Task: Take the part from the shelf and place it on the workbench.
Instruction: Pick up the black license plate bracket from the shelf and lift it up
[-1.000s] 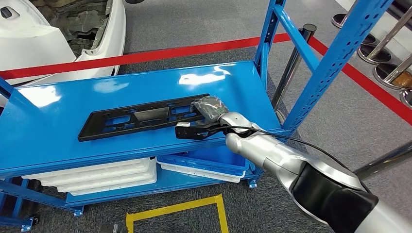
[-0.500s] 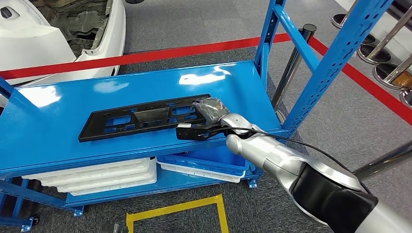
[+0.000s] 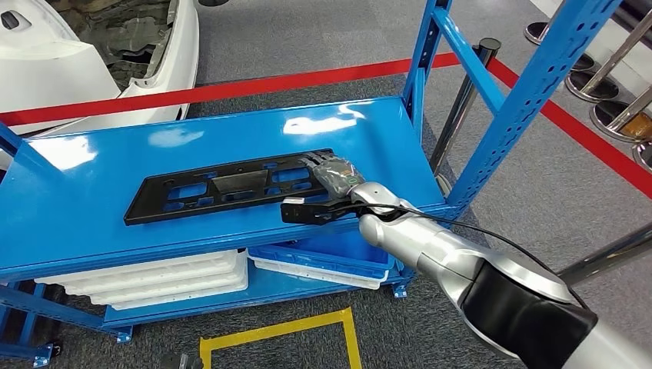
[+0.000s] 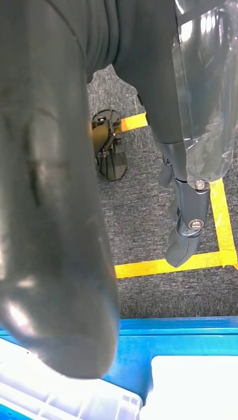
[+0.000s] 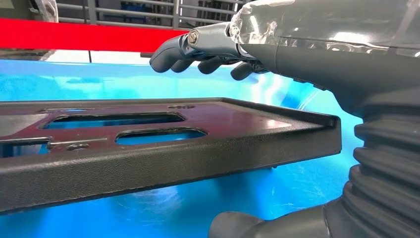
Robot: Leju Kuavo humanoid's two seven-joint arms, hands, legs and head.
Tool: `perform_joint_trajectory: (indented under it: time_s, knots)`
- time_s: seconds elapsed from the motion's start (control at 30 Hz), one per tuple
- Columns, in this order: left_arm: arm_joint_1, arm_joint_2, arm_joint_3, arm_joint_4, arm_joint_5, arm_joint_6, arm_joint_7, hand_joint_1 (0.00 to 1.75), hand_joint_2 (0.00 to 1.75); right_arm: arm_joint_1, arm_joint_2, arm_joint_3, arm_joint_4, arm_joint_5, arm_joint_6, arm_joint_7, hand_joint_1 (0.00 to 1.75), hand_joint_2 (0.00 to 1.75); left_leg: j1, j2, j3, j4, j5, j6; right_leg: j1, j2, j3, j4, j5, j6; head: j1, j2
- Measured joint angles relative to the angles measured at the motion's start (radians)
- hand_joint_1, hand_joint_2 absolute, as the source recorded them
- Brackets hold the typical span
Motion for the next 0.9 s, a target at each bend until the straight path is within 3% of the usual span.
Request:
perform_joint_trajectory:
  time_s: [0.5, 0.9]
  knots:
    - [0.0, 0.0, 0.0, 0.0, -0.002, 0.0, 0.0, 0.0, 0.0, 0.0, 0.0, 0.0, 0.024, 0.072, -0.022, 0.035, 0.31, 1.75, 0.0, 0.0, 0.0, 0.0, 0.0, 0.0, 0.0, 0.0, 0.0, 0.0, 0.0, 0.0, 0.0, 0.0]
    - [0.0, 0.0, 0.0, 0.0, -0.019, 0.0, 0.01, 0.0, 0.0, 0.003, -0.001, 0.005, 0.035, 0.162, -0.129, 0.066, 0.32, 1.75, 0.0, 0.0, 0.0, 0.0, 0.0, 0.0, 0.0, 0.0, 0.0, 0.0, 0.0, 0.0, 0.0, 0.0]
